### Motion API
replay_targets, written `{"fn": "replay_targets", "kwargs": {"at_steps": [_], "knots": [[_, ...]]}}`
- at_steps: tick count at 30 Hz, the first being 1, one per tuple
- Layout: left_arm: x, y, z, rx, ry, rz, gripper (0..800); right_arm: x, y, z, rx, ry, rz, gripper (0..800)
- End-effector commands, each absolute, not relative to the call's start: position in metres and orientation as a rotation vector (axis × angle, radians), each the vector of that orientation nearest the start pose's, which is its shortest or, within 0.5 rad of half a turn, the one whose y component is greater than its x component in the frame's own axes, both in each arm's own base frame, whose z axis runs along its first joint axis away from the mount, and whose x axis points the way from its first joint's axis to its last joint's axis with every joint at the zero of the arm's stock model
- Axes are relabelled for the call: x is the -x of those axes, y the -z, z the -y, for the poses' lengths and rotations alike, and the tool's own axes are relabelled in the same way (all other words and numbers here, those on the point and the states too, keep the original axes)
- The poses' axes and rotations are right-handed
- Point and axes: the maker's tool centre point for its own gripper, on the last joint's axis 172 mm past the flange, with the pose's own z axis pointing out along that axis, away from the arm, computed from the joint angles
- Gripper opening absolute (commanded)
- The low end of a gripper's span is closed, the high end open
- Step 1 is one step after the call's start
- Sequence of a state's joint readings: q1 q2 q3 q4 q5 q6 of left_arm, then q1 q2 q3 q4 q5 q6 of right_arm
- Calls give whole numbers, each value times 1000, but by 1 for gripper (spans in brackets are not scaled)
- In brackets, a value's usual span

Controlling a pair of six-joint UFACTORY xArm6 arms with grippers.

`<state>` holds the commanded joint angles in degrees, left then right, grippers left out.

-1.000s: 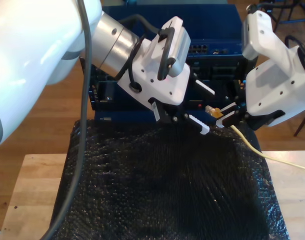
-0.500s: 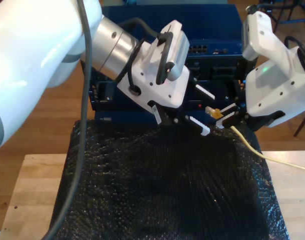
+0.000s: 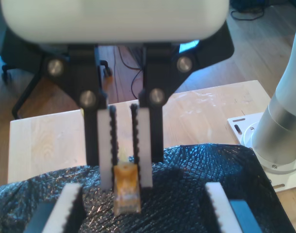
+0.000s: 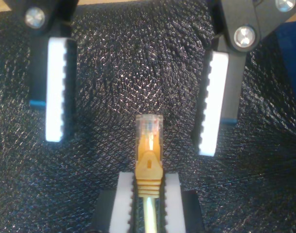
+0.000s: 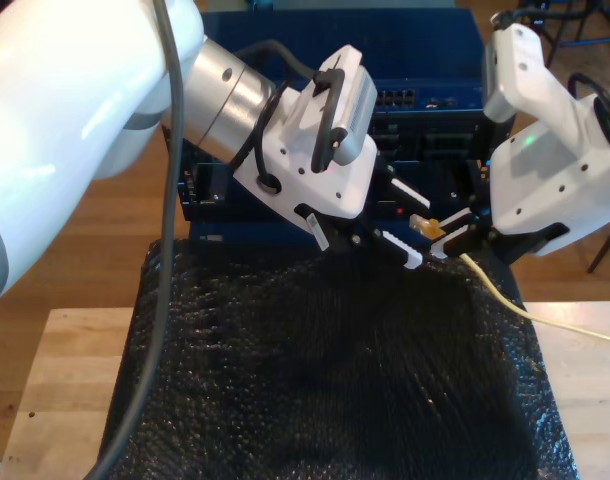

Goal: Grab the cable and plug it in

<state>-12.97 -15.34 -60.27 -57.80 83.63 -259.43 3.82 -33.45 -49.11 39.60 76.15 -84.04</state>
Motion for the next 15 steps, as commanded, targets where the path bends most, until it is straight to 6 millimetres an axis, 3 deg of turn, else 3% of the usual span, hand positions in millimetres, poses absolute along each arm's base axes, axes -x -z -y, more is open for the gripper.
{"fn": "replay_targets", "kwargs": {"at_steps": [7, 15], "knots": [[-336, -386, 302, -1406, -727, 1738, 544, -339, -363, -177, 1992, 705, 1676, 4], [-337, -386, 301, -1403, -736, 1745, 446, -339, -363, -177, 1992, 706, 1677, 4]]}}
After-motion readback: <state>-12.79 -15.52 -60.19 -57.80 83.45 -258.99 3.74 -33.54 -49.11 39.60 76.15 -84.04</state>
